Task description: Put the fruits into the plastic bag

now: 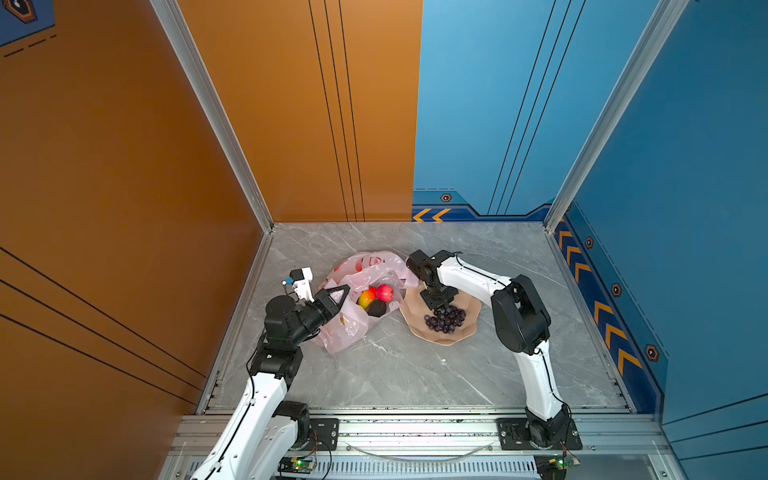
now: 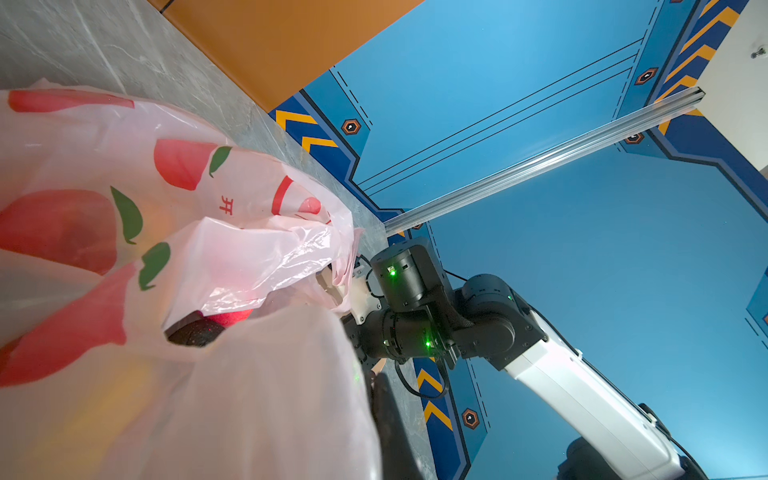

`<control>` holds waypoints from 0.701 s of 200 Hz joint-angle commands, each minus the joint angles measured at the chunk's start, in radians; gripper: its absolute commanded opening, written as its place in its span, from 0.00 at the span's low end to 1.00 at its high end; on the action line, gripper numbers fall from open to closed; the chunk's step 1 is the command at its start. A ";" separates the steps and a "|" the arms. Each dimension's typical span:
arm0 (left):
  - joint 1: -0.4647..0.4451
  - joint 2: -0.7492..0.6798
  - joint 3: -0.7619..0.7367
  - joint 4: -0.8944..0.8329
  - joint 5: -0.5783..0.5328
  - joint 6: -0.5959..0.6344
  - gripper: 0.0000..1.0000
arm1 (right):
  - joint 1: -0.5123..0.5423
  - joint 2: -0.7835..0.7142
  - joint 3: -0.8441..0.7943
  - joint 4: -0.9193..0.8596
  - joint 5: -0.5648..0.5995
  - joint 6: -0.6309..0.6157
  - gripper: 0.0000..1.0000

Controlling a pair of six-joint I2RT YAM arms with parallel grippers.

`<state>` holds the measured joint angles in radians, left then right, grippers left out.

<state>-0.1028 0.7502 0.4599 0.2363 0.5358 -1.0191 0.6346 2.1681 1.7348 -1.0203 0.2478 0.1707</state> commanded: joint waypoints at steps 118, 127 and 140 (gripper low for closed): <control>-0.012 0.021 0.022 0.022 0.001 0.005 0.00 | -0.030 -0.464 -0.186 0.267 -0.121 0.124 0.00; -0.014 0.023 0.024 0.022 0.001 0.007 0.00 | -0.030 -0.485 -0.187 0.272 -0.127 0.128 0.00; -0.018 0.027 0.026 0.022 0.001 0.008 0.00 | -0.030 -0.513 -0.186 0.278 -0.132 0.136 0.00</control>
<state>-0.1070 0.7704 0.4603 0.2367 0.5358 -1.0187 0.6067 1.7302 1.5555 -0.7815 0.1448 0.2707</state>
